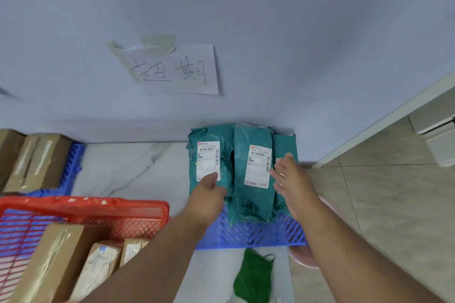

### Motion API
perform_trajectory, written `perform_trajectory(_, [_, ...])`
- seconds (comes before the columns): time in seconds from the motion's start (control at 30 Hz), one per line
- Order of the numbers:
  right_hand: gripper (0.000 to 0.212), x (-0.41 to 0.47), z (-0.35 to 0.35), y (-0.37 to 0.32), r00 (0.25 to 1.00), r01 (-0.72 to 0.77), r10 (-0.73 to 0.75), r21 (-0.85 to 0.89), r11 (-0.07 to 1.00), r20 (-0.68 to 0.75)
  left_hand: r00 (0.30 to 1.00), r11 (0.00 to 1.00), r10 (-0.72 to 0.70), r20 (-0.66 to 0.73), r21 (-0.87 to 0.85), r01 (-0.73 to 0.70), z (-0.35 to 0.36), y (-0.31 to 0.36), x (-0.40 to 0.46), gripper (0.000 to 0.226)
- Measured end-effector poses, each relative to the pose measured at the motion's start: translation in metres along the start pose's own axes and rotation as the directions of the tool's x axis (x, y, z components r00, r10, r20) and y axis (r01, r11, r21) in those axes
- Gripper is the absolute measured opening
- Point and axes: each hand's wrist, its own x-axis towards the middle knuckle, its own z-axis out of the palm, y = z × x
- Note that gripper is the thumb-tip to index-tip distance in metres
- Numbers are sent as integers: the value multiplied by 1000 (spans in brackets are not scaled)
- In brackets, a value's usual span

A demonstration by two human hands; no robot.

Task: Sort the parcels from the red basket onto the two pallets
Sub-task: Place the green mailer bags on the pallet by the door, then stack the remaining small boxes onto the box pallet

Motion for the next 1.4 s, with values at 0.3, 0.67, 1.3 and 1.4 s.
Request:
perform_trajectory(0.3, [54, -168, 86, 47, 965, -48, 59, -50, 998, 256, 978, 999, -20, -208, -47, 11, -153, -88, -117, 48])
perform_trajectory(0.67, [58, -310, 229, 145, 918, -115, 198, -249, 962, 344, 892, 947, -257, -371, -280, 156, -349, -254, -206, 40])
perform_trajectory(1.3, [61, -314, 293, 186, 912, -265, 325, -245, 933, 249, 911, 941, -270, -313, -284, 182, -385, -263, -196, 59])
perform_trajectory(1.4, [62, -296, 301, 183, 903, -301, 354, -230, 925, 243, 916, 952, -277, -291, -214, 220, -384, -253, -184, 59])
